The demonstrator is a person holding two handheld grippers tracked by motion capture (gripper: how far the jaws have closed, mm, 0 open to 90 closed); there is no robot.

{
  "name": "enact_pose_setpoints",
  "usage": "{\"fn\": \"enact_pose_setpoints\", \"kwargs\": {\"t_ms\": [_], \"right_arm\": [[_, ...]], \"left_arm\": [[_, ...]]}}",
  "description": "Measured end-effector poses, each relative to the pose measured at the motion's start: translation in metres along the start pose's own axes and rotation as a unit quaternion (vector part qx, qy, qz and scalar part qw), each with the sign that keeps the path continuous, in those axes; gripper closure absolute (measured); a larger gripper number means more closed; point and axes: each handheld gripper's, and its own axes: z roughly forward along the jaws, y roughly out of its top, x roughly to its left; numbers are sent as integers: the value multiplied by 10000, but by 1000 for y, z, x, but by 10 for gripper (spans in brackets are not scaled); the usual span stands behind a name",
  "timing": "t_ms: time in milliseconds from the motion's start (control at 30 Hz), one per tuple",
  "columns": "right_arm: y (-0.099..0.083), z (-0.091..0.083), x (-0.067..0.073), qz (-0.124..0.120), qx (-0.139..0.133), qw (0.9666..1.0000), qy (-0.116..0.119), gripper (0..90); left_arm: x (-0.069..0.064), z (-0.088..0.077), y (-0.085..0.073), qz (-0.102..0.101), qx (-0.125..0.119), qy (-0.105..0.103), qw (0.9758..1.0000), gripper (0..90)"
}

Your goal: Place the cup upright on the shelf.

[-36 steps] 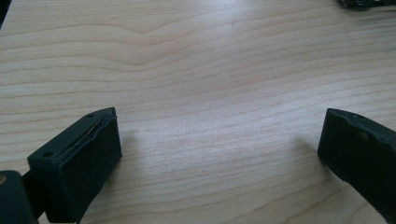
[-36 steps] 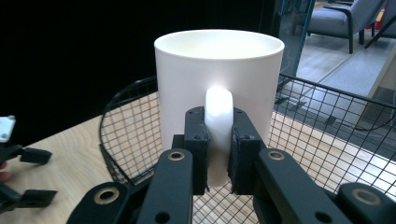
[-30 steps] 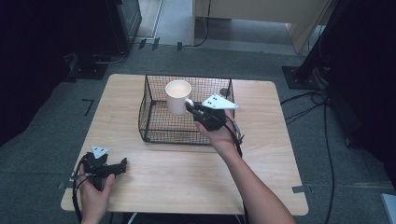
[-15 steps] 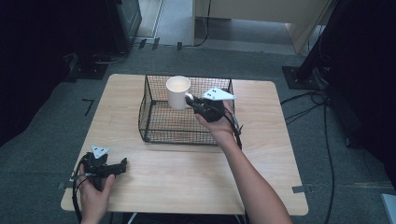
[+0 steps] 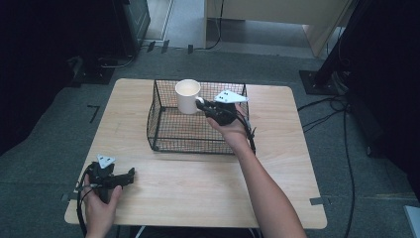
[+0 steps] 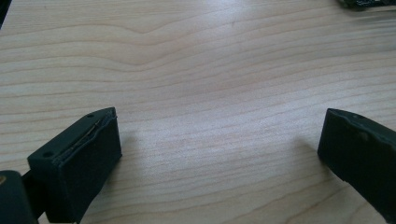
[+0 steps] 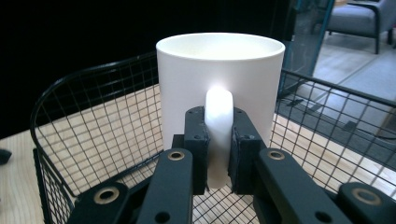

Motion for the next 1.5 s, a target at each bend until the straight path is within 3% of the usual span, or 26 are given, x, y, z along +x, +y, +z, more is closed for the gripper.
{"fn": "enact_pose_setpoints", "kwargs": {"t_ms": [300,500,600,1100,1333,1500], "right_arm": [[-7,11,-5,2,266,9995,170,810],[-10,19,-7,-133,570,9976,371,809],[-12,22,-8,-83,661,9967,453,809],[-22,30,-11,-54,1272,9905,511,809],[-24,33,-8,-217,1474,9873,558,808],[-24,34,-9,-194,1542,9865,515,808]], "left_arm": [[0,0,0,-2,0,0,10000,0],[0,0,0,-3,0,-1,10000,0],[0,0,0,-2,0,0,10000,0],[0,0,0,-4,-1,0,10000,0],[0,0,0,-4,-2,1,10000,0],[0,0,0,-3,-2,1,10000,0]]}}
